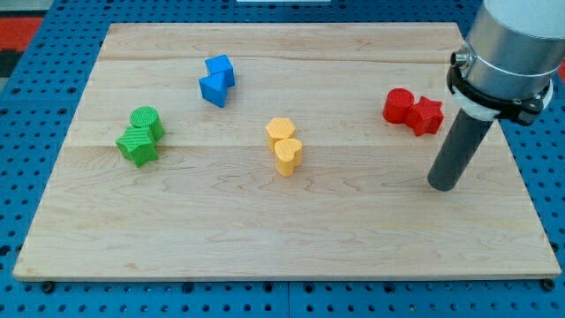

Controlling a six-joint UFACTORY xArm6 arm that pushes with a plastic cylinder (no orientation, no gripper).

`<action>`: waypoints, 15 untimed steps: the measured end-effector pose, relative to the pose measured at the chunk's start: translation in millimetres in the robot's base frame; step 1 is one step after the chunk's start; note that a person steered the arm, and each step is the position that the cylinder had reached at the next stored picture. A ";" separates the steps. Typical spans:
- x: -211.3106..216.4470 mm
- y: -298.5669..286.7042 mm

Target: Slide the green star towards the red star

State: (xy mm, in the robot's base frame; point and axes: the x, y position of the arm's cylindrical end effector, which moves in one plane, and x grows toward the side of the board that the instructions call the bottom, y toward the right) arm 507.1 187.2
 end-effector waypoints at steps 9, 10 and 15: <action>66.4 -137.9; 66.8 -184.6; 3.4 -374.1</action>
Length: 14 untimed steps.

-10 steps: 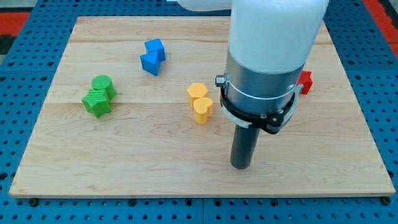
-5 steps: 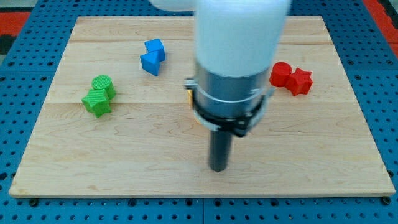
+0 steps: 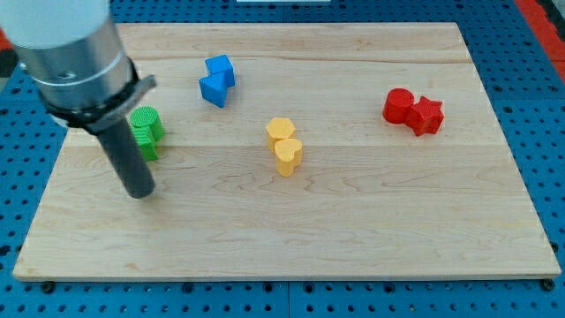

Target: Slide the green star towards the red star

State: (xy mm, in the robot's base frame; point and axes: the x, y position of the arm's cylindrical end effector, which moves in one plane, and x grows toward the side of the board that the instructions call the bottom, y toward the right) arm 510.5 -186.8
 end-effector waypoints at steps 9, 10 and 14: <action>-73.4 29.1; -73.6 78.3; 3.9 145.3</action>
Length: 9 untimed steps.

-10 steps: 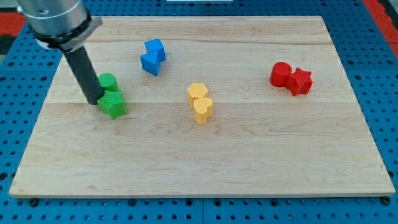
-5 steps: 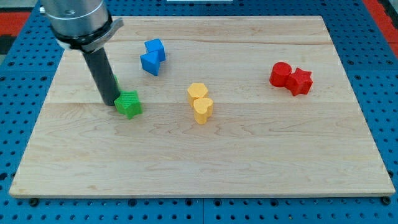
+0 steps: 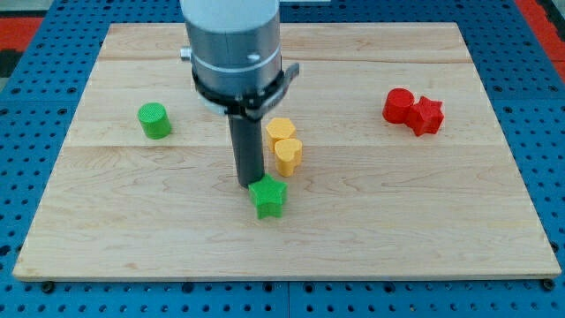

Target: Slide the green star towards the red star

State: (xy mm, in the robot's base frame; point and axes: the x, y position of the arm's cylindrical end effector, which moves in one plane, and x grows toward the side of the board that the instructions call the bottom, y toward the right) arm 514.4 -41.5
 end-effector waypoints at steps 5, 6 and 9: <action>30.6 93.7; 12.3 94.1; 8.6 43.9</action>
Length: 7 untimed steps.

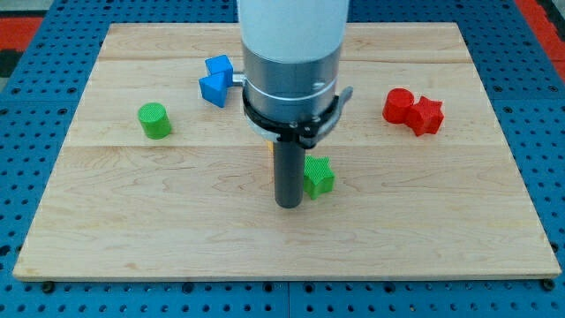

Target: Slide the green star towards the red star

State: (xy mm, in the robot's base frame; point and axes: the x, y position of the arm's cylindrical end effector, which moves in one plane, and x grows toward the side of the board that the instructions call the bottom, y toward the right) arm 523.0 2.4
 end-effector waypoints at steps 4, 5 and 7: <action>-77.2 117.0; -77.2 149.2; -53.5 155.0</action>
